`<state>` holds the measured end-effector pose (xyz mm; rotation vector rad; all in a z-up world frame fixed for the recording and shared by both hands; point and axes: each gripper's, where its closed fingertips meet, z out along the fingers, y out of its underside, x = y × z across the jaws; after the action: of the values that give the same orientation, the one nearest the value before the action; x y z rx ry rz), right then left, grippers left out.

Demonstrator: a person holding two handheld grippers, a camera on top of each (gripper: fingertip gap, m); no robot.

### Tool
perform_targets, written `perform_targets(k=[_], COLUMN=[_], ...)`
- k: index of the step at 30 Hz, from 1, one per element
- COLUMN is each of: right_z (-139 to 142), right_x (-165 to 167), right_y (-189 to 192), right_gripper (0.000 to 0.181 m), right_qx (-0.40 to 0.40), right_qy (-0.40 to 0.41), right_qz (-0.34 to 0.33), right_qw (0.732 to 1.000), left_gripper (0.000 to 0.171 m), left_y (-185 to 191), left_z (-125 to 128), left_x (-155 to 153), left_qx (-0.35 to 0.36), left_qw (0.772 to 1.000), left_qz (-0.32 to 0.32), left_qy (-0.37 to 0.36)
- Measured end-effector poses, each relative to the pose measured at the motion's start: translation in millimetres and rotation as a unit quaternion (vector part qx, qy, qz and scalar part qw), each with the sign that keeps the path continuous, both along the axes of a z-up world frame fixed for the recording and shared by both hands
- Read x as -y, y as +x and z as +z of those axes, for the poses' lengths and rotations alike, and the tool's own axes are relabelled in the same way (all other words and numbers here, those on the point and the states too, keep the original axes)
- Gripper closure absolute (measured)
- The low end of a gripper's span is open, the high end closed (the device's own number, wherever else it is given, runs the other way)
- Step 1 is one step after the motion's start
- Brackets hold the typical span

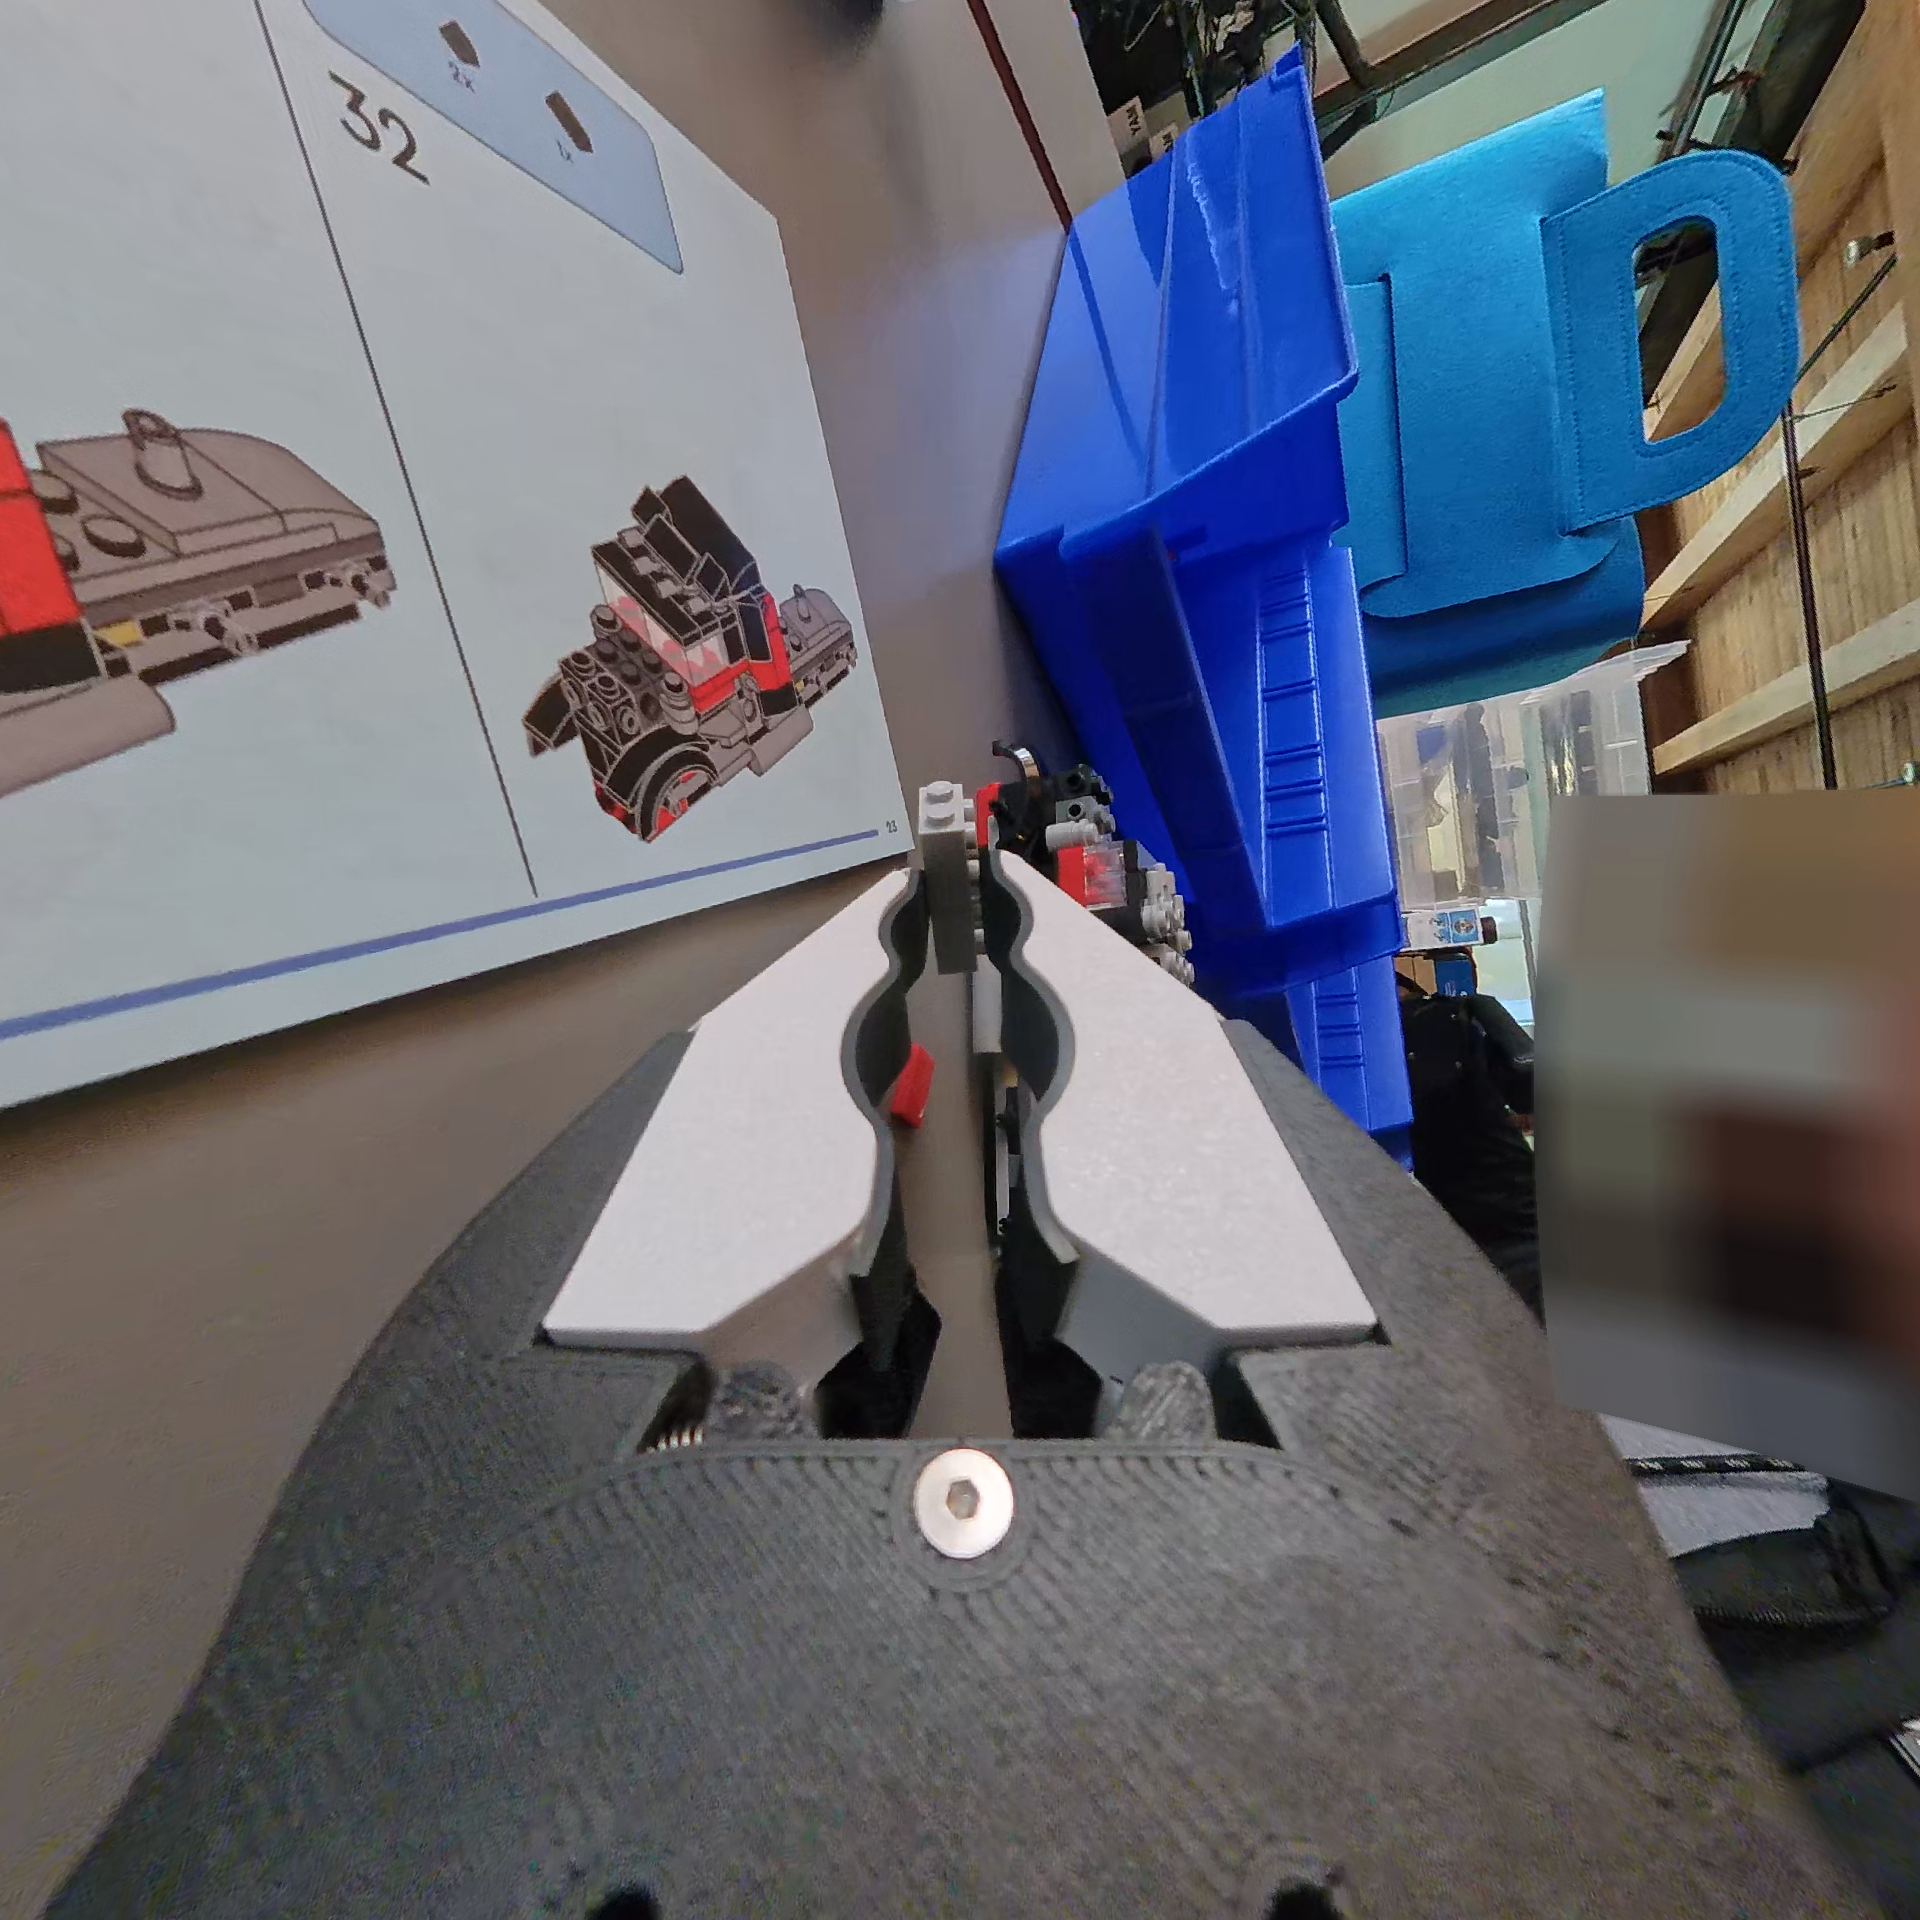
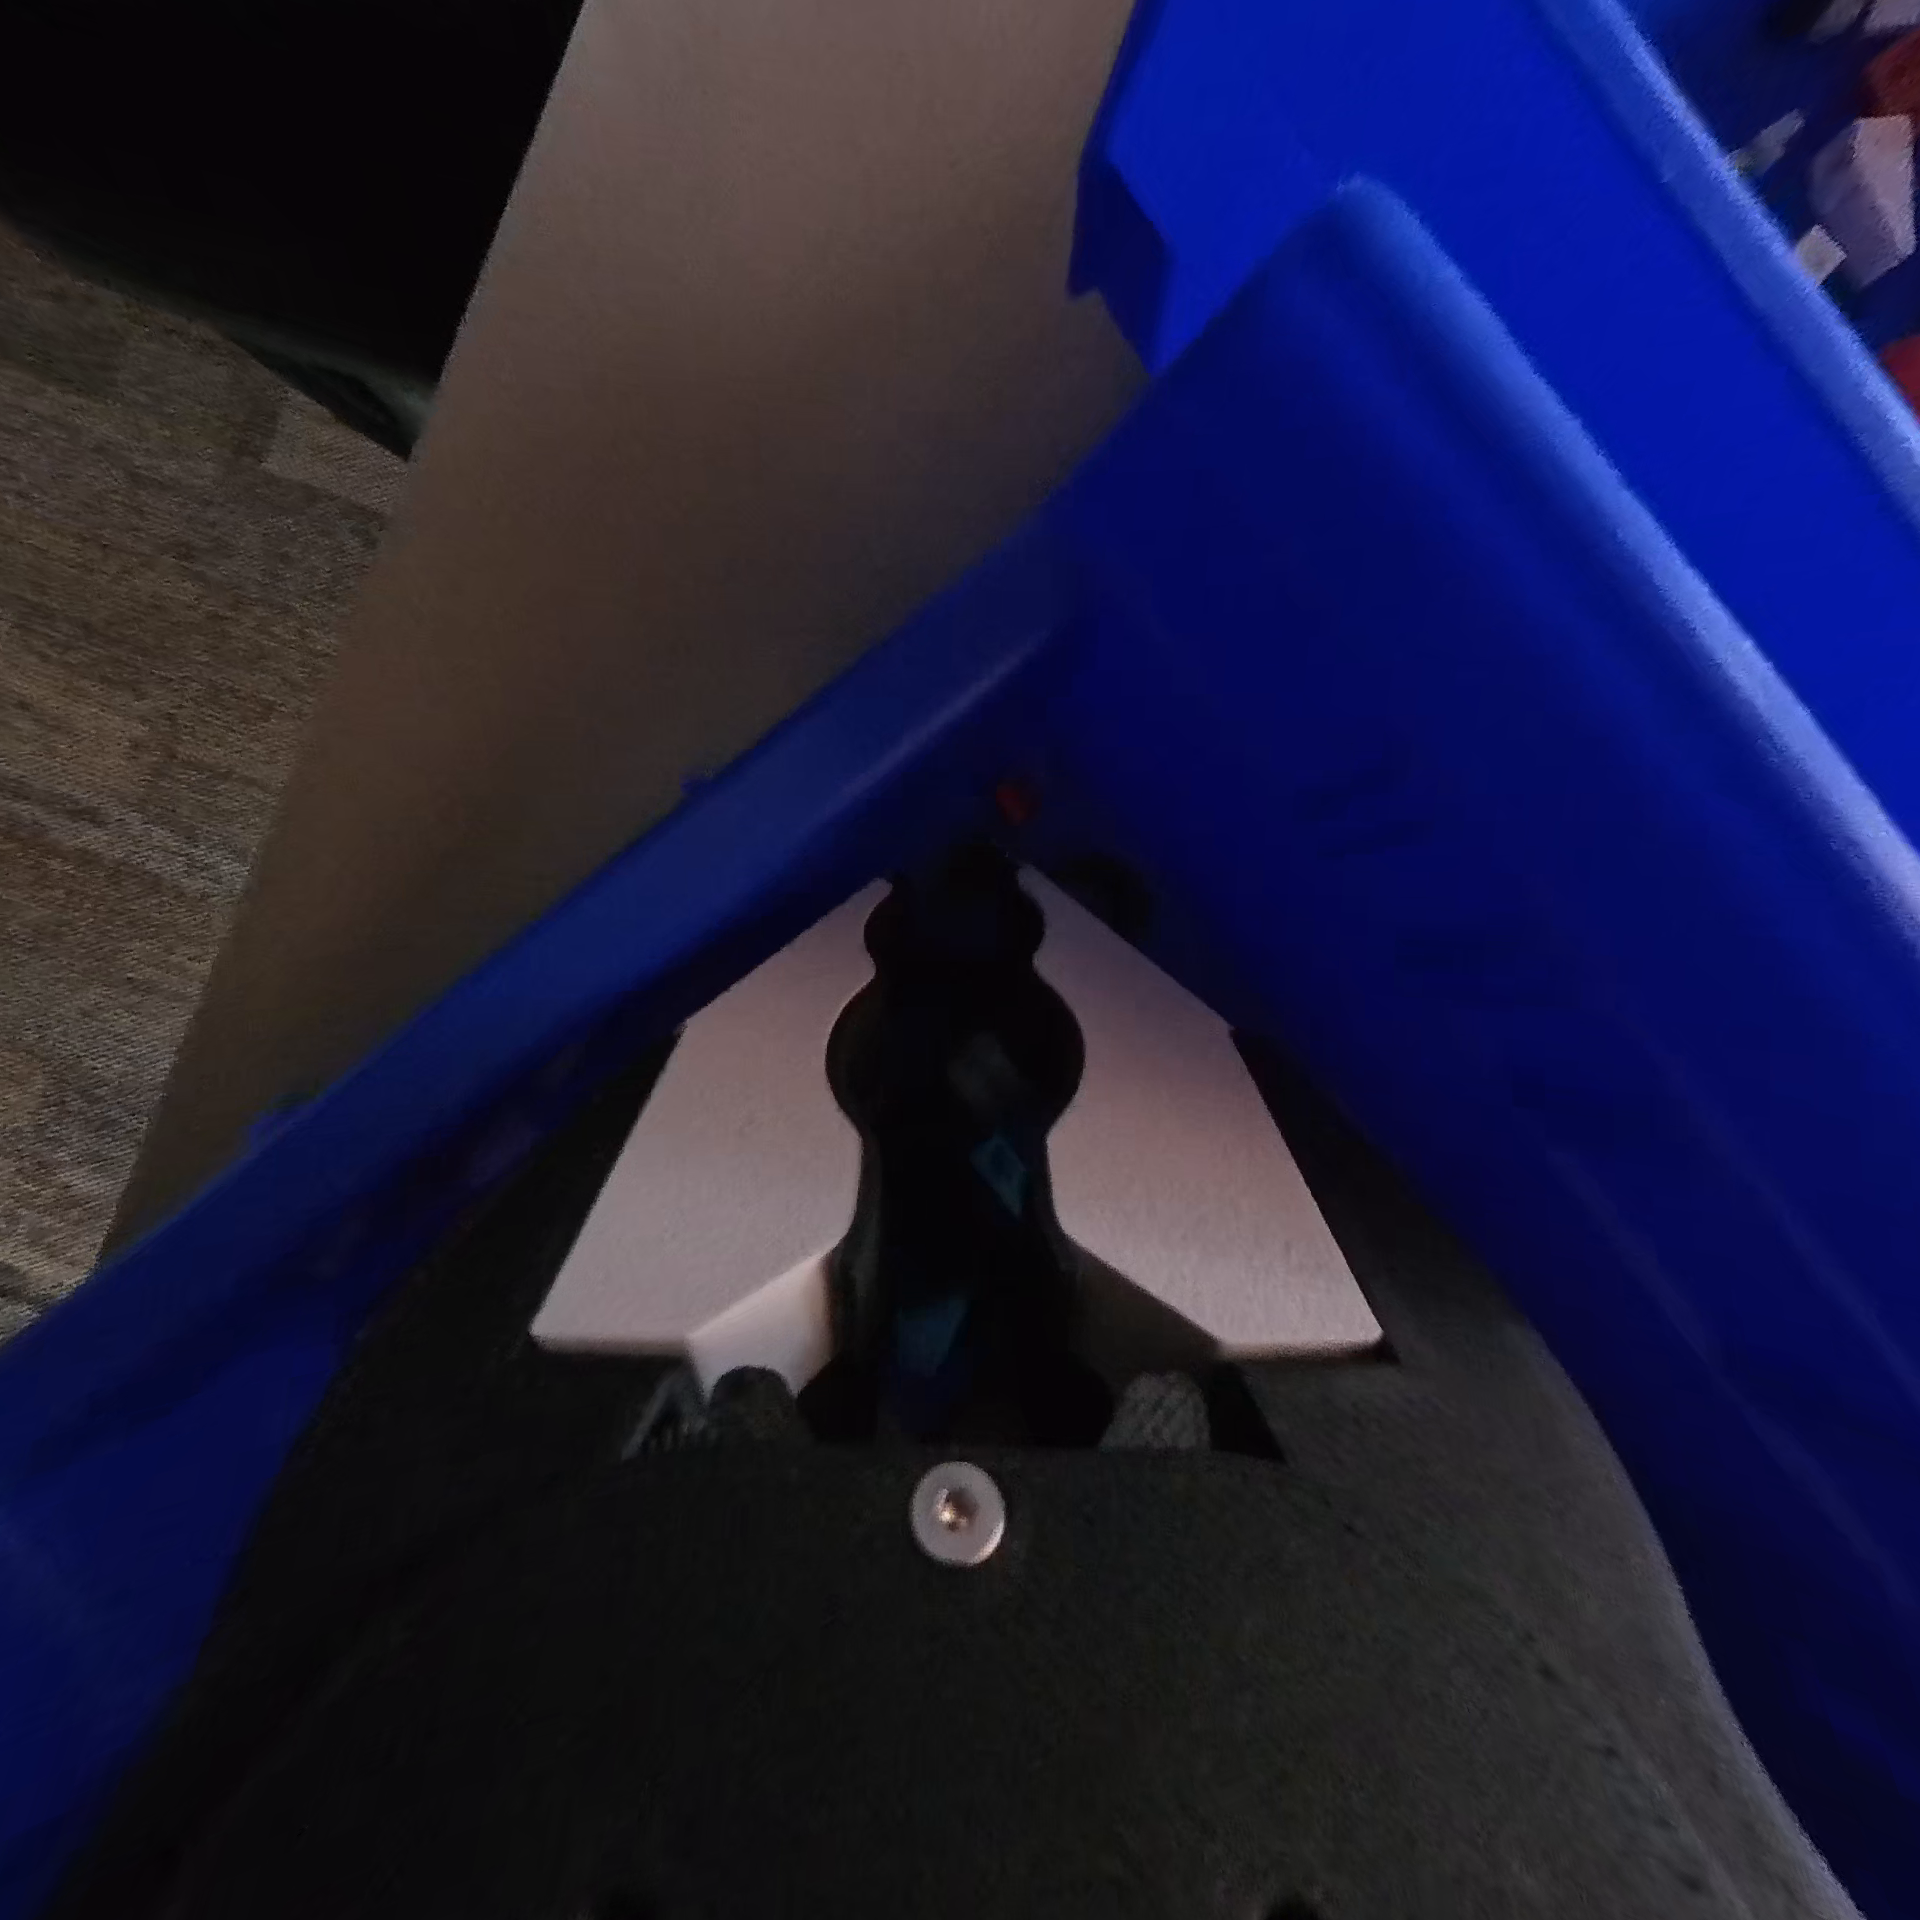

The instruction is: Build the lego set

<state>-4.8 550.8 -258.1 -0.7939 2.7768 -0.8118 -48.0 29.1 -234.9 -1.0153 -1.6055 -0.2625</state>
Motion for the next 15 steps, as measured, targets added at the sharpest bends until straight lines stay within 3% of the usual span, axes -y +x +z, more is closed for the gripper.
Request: perform_targets(k=[11,15], right_z=[0,12], right_x=[4,5], right_y=[-5,-8], right_gripper=[0.173,0.174], right_qx=[0.007,0.008], right_qy=[-0.002,-0.012], right_qz=[-0.014,-0.030], right_qw=[1.000,0.999], left_gripper=[0.160,0.160], left_y=[1,1], left_z=[0,1], left_x=[-1,-3], left_qx=[-0.001,-0.003], left_qw=[1.000,1.000], left_qz=[-0.002,-0.007], left_qy=[-0.001,-0.004])
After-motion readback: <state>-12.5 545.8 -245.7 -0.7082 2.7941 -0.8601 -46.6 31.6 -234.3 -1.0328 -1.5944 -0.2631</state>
